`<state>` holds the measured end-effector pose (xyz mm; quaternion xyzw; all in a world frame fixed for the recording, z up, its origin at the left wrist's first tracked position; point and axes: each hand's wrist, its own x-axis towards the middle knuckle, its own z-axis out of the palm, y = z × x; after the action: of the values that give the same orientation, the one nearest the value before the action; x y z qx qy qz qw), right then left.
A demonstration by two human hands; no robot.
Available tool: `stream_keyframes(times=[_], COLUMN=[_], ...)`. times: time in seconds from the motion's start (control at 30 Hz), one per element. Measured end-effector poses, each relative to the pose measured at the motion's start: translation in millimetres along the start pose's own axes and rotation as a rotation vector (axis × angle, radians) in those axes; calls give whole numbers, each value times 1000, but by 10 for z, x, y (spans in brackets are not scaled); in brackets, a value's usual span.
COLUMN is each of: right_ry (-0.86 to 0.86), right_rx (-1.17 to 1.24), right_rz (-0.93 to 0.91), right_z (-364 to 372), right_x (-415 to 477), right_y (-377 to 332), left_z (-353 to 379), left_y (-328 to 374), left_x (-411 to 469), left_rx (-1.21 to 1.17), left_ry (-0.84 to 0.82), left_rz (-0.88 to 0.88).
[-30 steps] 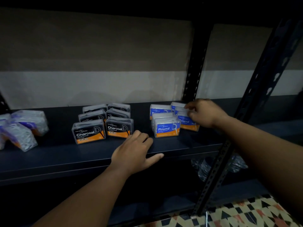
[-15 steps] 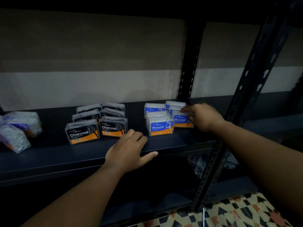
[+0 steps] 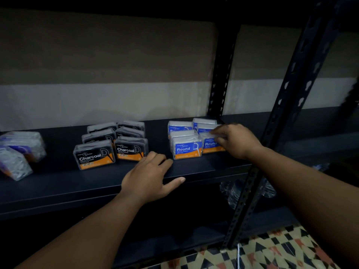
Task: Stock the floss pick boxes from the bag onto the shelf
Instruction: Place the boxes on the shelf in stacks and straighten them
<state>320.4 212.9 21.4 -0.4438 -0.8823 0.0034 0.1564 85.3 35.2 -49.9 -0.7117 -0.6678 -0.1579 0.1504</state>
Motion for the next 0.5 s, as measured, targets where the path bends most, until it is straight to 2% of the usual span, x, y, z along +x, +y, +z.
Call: stream_keyframes(times=[0.13,0.33,0.5], right_ry=[21,22,49], right_rx=[59,172,230], right_rz=[7,52,69], right_z=[56,126,130], right_x=[2,-5,6], right_y=[4,21,4], left_z=[9,2,-2], left_y=[-19,-130,-106], left_x=[6,-15,-14], left_rx=[-25,-74,-94], left_ry=[18,-70,-48], left_rz=[8,63,34])
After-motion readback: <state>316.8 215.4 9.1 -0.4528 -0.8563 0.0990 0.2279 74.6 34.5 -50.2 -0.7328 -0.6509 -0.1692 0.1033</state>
